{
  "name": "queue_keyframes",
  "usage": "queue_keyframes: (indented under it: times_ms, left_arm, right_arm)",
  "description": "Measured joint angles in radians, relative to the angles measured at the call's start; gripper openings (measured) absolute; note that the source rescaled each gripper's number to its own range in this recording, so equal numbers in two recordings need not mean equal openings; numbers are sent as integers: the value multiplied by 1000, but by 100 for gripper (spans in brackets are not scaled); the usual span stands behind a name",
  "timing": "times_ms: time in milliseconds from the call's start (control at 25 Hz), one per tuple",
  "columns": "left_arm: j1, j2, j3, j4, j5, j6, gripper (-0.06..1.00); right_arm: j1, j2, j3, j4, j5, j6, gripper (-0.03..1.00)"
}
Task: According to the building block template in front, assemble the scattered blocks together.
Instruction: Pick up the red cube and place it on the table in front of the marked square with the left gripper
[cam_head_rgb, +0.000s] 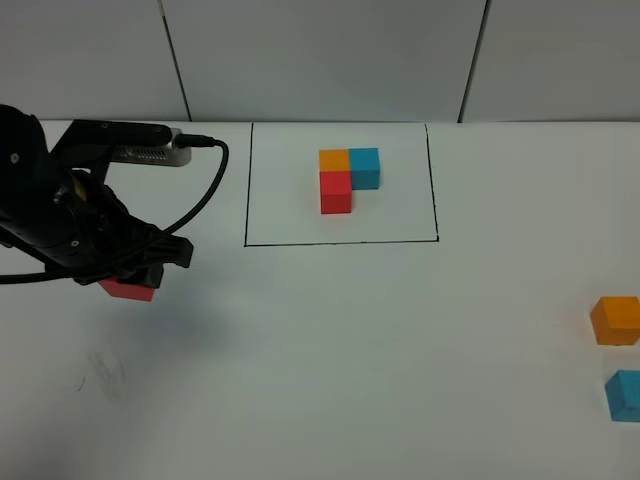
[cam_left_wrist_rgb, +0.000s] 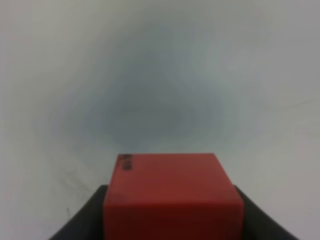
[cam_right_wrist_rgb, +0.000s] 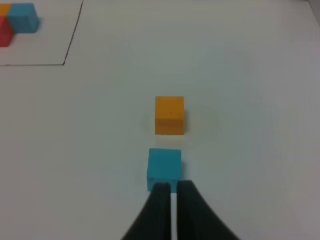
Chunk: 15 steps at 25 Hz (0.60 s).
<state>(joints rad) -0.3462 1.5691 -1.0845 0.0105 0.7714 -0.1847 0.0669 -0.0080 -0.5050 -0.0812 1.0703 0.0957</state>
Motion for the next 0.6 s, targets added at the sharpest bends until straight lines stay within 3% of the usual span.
queue_keyframes:
  times_ms: [600]
  left_arm:
    - [-171,169,-57,-75,-54,-83,52]
  right_arm:
    - [0,0,0,0,0,1,0]
